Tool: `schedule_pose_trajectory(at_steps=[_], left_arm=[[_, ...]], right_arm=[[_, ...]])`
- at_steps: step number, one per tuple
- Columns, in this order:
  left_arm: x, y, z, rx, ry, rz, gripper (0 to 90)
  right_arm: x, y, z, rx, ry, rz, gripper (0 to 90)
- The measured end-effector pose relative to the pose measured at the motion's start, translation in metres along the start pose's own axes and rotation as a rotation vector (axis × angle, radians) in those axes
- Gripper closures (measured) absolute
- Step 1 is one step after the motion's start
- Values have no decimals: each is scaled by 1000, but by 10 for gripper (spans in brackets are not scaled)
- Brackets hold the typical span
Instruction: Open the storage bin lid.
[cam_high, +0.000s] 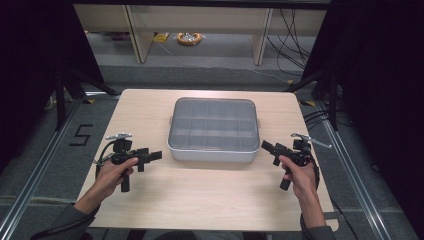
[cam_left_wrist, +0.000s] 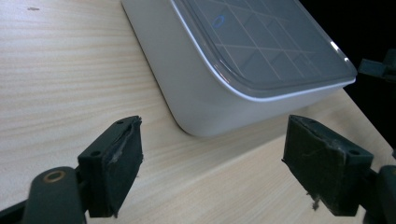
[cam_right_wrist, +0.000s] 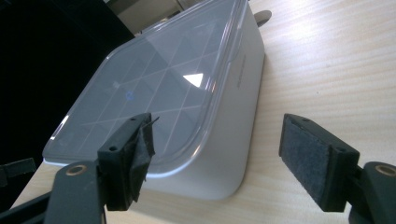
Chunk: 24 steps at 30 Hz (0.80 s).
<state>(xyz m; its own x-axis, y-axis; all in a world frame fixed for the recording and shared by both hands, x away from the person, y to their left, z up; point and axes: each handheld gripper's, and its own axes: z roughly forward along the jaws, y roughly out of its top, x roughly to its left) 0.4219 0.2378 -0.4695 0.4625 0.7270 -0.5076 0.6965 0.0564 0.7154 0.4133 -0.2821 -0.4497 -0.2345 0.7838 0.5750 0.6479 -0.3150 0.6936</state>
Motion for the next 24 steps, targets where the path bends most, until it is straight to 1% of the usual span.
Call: schedule_pose_trajectory(at_steps=[1, 2, 3, 4, 5, 6, 7, 8, 9, 10, 11, 13, 14, 15, 16, 17, 18, 19, 20, 22, 23, 24], left_arm=[[0, 0, 0, 0, 0, 0, 192], [3, 3, 0, 9, -1, 3, 197], [2, 5, 2, -12, 4, -16, 197], [2, 5, 2, -12, 4, -16, 198], [4, 7, 2, 4, 4, 0, 198], [7, 9, 5, 4, 11, -3, 200], [7, 11, 7, -5, 14, -16, 204], [7, 11, 7, -5, 14, -16, 205], [9, 15, 9, 4, 15, -13, 207], [8, 17, 11, -16, 15, -37, 208], [8, 17, 11, -16, 15, -37, 210], [10, 24, 12, -15, 14, -26, 212], [11, 29, 14, -14, 5, -34, 214], [12, 33, 15, -21, -2, -45, 215], [12, 33, 15, -21, -2, -45, 216], [13, 39, 19, -19, -14, -64, 220], [14, 42, 22, -20, -12, -67, 222], [14, 45, 24, -23, -7, -70, 222], [14, 45, 24, -23, -7, -70, 224], [15, 53, 32, -14, -1, -74, 233], [15, 53, 32, -14, -1, -74, 235], [16, 57, 37, -15, 1, -81, 236]], right_arm=[[0, 0, 0, 0, 0, 0, 277], [-2, 3, 5, -14, -14, -8, 290], [-5, 4, 6, -17, -19, -31, 292], [-5, 5, 7, -15, -21, -13, 294], [-5, 5, 7, -15, -21, -13, 294], [-9, 9, 14, -24, -14, -45, 301], [-9, 10, 15, -18, -15, -27, 305], [-9, 10, 15, -18, -15, -27, 305], [-7, 14, 18, -10, -30, 0, 315], [-8, 15, 19, -14, -25, -14, 316], [-8, 15, 19, -14, -25, -14, 316], [-6, 20, 22, -6, -19, 10, 320], [-7, 23, 25, -16, -32, 1, 326], [-9, 25, 27, -18, -26, -4, 328], [-7, 26, 28, -15, -34, 27, 329], [-8, 28, 29, -16, -34, 16, 331], [-9, 30, 31, -16, -37, 11, 334], [-8, 31, 33, -9, -36, 25, 338], [-8, 31, 33, -9, -36, 25, 338], [-8, 33, 38, -3, -37, 30, 346], [-8, 33, 38, -3, -37, 30, 346], [-9, 34, 42, 3, -38, 32, 356]])
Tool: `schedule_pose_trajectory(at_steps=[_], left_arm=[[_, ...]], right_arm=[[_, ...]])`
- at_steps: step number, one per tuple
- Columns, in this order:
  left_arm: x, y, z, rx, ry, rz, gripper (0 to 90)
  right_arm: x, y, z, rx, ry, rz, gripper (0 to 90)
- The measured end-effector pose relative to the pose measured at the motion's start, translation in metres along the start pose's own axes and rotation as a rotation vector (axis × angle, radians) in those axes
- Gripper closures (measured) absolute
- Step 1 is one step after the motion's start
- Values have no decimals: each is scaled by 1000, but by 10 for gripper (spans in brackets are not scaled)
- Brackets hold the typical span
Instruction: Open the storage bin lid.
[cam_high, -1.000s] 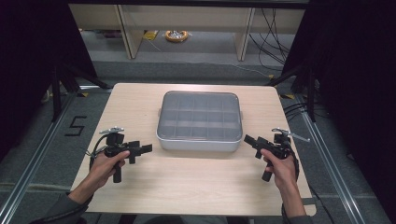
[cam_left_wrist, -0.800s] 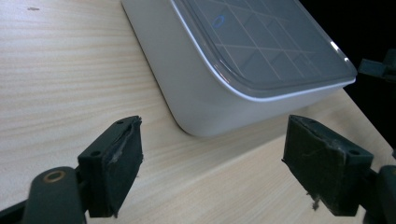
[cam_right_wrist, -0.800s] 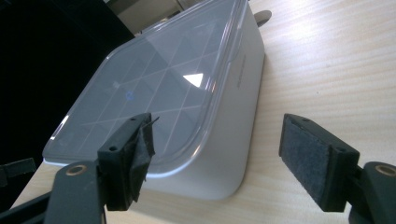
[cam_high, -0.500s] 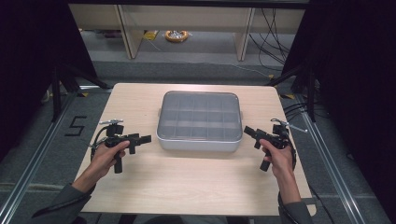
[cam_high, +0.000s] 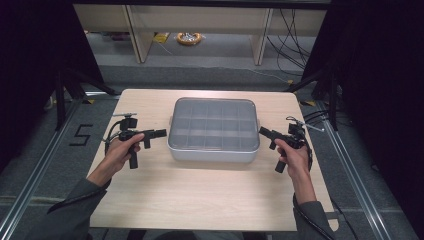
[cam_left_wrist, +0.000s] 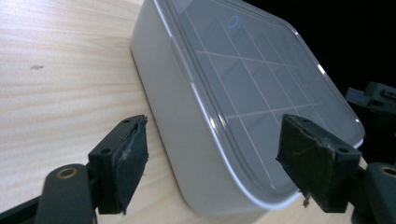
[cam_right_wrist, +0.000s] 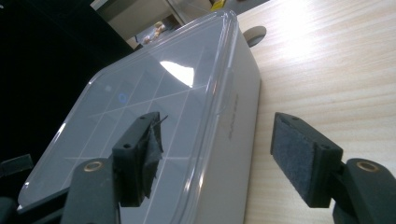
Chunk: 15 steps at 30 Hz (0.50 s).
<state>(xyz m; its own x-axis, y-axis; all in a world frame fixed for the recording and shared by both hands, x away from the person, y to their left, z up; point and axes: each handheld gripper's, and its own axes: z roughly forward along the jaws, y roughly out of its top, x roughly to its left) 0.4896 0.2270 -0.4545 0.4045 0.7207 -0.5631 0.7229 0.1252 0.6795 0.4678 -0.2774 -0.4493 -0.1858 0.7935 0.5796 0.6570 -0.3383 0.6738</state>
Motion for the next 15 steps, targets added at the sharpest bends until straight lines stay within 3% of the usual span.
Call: schedule_pose_trajectory(at_steps=[4, 5, 6, 7, 10, 11, 12, 14, 15], left_arm=[[0, 7, 9, 6, -3, -8, 238], [-1, 9, 12, 7, 0, -8, 238], [-1, 12, 16, 14, 2, -4, 241], [-2, 14, 19, 16, -1, -5, 241], [-3, 18, 25, 10, 3, -19, 249], [-2, 20, 26, 20, -3, -9, 249], [-3, 21, 28, 18, 6, -25, 251], [-2, 23, 32, 22, 3, -17, 252], [-2, 24, 34, 23, 6, -22, 253]], right_arm=[[-2, 2, 4, 4, 9, 0, 361], [-4, 3, 6, 4, -1, -29, 364], [-1, 5, 11, 9, -3, 23, 373], [-3, 6, 13, 1, 3, -2, 376], [-2, 9, 19, 8, -3, -1, 385], [0, 9, 19, 32, -7, 13, 387], [-1, 10, 21, 28, 1, 5, 389], [2, 11, 24, 35, 3, 41, 396], [1, 12, 27, 37, 5, 14, 398]])
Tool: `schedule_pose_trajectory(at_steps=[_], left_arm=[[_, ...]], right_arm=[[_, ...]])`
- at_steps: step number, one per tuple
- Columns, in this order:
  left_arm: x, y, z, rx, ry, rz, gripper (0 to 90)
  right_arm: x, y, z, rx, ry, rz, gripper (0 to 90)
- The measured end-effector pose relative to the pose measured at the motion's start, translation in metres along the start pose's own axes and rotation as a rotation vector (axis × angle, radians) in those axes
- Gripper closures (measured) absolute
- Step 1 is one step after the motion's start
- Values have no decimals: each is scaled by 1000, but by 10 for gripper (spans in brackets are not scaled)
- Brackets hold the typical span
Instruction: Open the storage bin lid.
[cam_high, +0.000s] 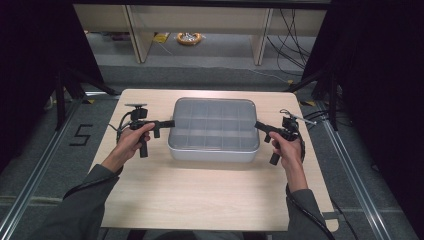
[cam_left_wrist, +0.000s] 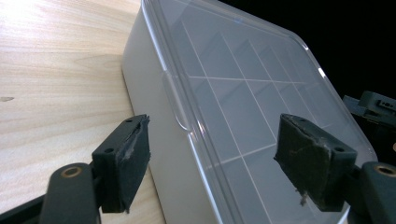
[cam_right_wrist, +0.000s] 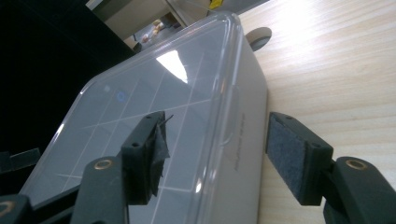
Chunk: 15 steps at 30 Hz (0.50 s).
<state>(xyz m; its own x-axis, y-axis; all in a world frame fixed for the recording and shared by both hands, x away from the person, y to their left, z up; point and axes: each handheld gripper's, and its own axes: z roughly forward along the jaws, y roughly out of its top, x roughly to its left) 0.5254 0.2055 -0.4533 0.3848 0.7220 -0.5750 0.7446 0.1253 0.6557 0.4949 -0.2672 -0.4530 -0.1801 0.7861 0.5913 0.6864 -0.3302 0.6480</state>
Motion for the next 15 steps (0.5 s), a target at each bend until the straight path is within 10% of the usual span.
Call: schedule_pose_trajectory(at_steps=[13, 15], left_arm=[[2, 11, 25, 18, 27, -19, 315], [2, 11, 27, 28, 26, -15, 343]], right_arm=[[10, 3, 20, 23, -5, 68, 408], [3, 4, 23, -5, -9, -24, 409]])
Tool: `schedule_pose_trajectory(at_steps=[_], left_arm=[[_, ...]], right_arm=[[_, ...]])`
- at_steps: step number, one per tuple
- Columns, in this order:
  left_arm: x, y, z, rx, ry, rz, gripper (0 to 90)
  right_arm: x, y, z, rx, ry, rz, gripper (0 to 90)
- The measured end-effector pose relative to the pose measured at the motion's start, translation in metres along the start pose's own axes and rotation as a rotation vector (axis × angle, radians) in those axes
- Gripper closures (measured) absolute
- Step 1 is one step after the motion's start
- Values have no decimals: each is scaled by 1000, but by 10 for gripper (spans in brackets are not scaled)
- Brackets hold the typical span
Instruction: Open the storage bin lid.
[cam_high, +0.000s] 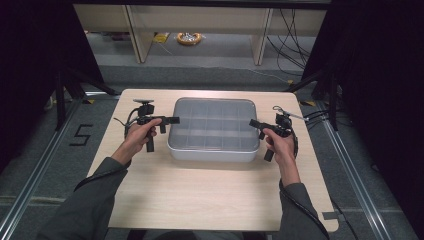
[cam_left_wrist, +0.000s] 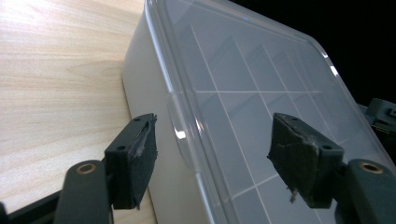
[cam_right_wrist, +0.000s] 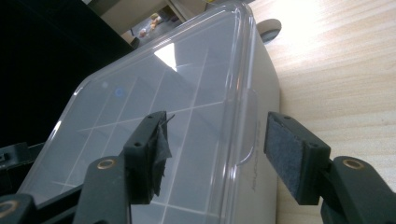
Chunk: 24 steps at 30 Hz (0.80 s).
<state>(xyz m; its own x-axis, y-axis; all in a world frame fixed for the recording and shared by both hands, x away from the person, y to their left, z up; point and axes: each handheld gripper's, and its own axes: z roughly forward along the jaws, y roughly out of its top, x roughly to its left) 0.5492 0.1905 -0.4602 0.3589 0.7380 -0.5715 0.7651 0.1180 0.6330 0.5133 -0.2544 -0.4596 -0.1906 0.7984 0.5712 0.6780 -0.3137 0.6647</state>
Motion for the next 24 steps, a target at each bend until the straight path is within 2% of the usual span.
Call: schedule_pose_trajectory(at_steps=[1, 2, 3, 4, 5, 6, 7, 8, 9, 10, 11, 12, 13, 14, 18, 19, 20, 21, 22, 24], left_arm=[[-2, 0, 2, -2, 5, -14, 351], [-1, 1, 3, -1, 4, 0, 358], [-2, 1, 5, -3, 10, -16, 373], [-1, 2, 7, -2, 16, -8, 394], [-1, 2, 7, -2, 16, -8, 407], [0, 4, 8, -4, 14, -9, 425], [-1, 4, 8, -6, 22, -17, 449], [0, 4, 9, -10, 29, -7, 472], [1, 4, 9, -2, 29, -5, 493], [1, 4, 9, -2, 29, -5, 503], [1, 4, 10, -2, 31, -1, 506], [1, 4, 9, -3, 33, 2, 517], [0, 5, 8, -6, 33, 6, 530], [0, 5, 8, -6, 33, 6, 537], [0, 5, 5, -4, 29, 13, 561], [0, 4, 5, -8, 30, 11, 562], [1, 4, 4, -2, 27, 10, 565], [1, 4, 4, -9, 26, 1, 571], [1, 4, 4, -9, 23, -1, 576], [1, 4, 4, -8, 21, -1, 580]], right_arm=[[5, 0, -1, 17, -3, 61, 412], [6, 0, -1, 16, -2, 67, 413], [6, 0, 0, 17, -1, 75, 413], [4, 0, 1, 7, -4, 52, 414], [4, 0, 1, 7, -4, 52, 414], [5, 0, 1, 15, -6, 69, 419], [5, 0, 2, 17, -9, 66, 421], [6, 1, 1, 26, -11, 91, 428], [-1, 1, 3, 5, -14, 10, 437], [4, 1, 3, 7, -18, 62, 445], [3, 1, 3, 7, -11, 59, 452], [-1, 1, 4, -8, -8, 9, 457], [0, 1, 4, -9, -4, 7, 461], [6, 1, 2, 16, -8, 87, 467], [6, 1, 2, 13, -18, 76, 480], [0, 1, 4, -3, -22, 13, 505], [-1, 1, 5, -8, -24, 10, 521], [5, 0, 3, 22, -21, 96, 535], [5, -1, 4, 12, -23, 77, 542], [6, -1, 4, 10, -32, 73, 556]])
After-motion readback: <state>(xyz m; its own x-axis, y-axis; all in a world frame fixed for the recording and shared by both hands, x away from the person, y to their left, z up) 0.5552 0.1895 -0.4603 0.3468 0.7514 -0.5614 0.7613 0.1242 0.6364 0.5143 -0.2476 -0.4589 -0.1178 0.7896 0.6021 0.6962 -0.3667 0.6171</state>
